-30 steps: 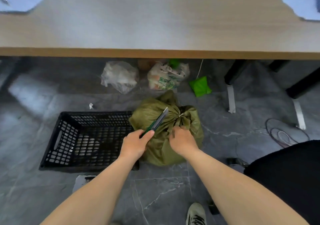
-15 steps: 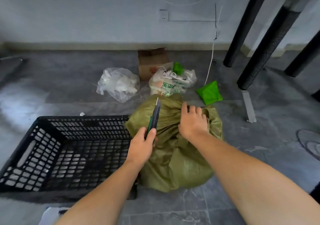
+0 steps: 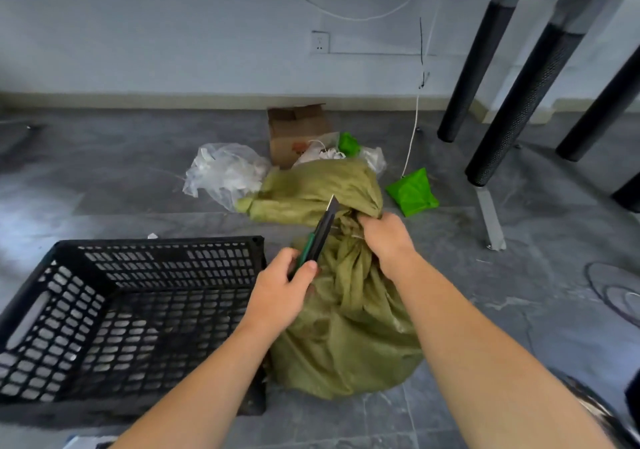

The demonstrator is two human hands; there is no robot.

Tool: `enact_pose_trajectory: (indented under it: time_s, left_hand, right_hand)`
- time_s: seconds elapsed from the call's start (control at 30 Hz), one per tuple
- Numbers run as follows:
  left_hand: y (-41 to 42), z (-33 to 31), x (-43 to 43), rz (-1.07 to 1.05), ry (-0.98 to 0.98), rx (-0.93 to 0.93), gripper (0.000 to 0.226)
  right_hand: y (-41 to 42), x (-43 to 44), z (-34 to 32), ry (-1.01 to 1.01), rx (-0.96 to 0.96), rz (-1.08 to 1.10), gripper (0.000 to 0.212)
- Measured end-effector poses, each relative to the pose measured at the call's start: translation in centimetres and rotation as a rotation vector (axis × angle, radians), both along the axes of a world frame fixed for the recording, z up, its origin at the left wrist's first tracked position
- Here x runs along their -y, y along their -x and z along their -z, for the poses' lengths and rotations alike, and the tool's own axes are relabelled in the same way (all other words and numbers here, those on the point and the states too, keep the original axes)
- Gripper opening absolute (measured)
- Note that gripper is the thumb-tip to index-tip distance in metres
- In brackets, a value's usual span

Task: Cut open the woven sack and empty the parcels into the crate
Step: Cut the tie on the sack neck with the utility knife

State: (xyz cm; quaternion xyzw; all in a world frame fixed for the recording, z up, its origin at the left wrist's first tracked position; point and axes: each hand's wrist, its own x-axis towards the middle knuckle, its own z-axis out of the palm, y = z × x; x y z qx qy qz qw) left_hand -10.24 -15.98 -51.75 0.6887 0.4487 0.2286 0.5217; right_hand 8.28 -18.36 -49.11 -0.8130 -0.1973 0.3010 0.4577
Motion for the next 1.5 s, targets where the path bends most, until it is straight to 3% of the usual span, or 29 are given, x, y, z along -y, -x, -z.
enact_pose_trajectory:
  time_s: [0.13,0.27,0.57,0.9,1.07,1.17,1.5]
  left_hand:
    - [0.8,0.0,0.1,0.137,-0.030,0.015,0.007]
    - [1.4,-0.9,0.8,0.219,-0.119,-0.024,0.029]
    - [3.0,-2.8,-0.2,0.309,-0.234,-0.128,0.041]
    - [2.9,-3.8,-0.2,0.254,-0.062,0.119,0.030]
    - [2.4,-4.1,0.2,0.370,-0.007,-0.040,0.027]
    - [2.3,-4.1,0.2,0.378,0.055,-0.062,0.025]
    - [2.1,-3.7,-0.1,0.374,0.122,-0.090,0.024]
  right_hand:
    - [-0.3,1.2,-0.8,-0.288,-0.304,0.112,0.015]
    - [-0.4,2.2,-1.1,-0.415,-0.388,0.134,0.022]
    - [0.2,2.4,-1.3,-0.504,-0.209,0.085,0.010]
    - [0.6,2.6,-0.9,-0.485,-0.103,0.040,0.018]
    - [0.6,2.7,-0.8,-0.474,-0.126,0.048,0.016]
    - [0.6,2.7,-0.9,-0.450,-0.116,0.043,0.022]
    - [0.6,2.7,-1.0,-0.444,-0.080,0.043,0.013]
